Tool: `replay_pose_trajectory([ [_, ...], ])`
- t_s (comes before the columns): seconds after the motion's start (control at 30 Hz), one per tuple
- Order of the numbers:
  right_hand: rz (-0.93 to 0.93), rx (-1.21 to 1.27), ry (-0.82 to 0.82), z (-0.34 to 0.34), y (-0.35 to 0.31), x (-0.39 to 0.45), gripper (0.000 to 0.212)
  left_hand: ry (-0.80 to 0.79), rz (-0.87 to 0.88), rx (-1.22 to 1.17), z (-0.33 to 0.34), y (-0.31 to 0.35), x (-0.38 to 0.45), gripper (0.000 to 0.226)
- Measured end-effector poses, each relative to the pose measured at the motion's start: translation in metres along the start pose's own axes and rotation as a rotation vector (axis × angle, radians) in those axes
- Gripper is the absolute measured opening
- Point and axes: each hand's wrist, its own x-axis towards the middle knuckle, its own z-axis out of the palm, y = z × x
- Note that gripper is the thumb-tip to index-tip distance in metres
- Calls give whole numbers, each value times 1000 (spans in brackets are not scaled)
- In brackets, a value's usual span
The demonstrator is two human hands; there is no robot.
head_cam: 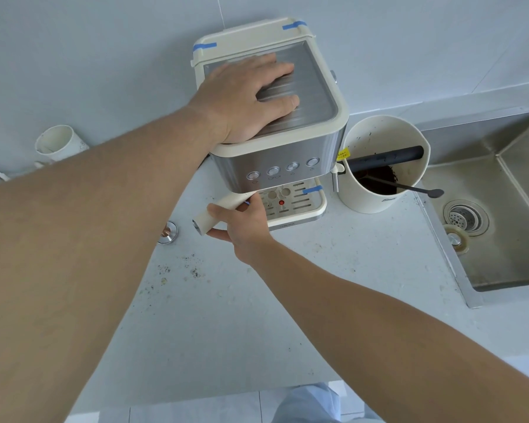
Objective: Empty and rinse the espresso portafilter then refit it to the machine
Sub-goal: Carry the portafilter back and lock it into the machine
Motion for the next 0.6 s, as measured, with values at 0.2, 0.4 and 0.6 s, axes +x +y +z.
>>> replay_pose_trajectory([
  [0.2, -5, -35, 0, -9, 2, -3, 52, 6, -2, -10, -1, 0, 0, 74],
  [0.4, 2, 9, 80, 10, 2, 2, 48, 5, -4, -20, 1, -1, 2, 76],
  [0.6, -20, -28, 80, 15, -4, 8, 51, 11, -7, -29, 1, 0, 1, 76],
])
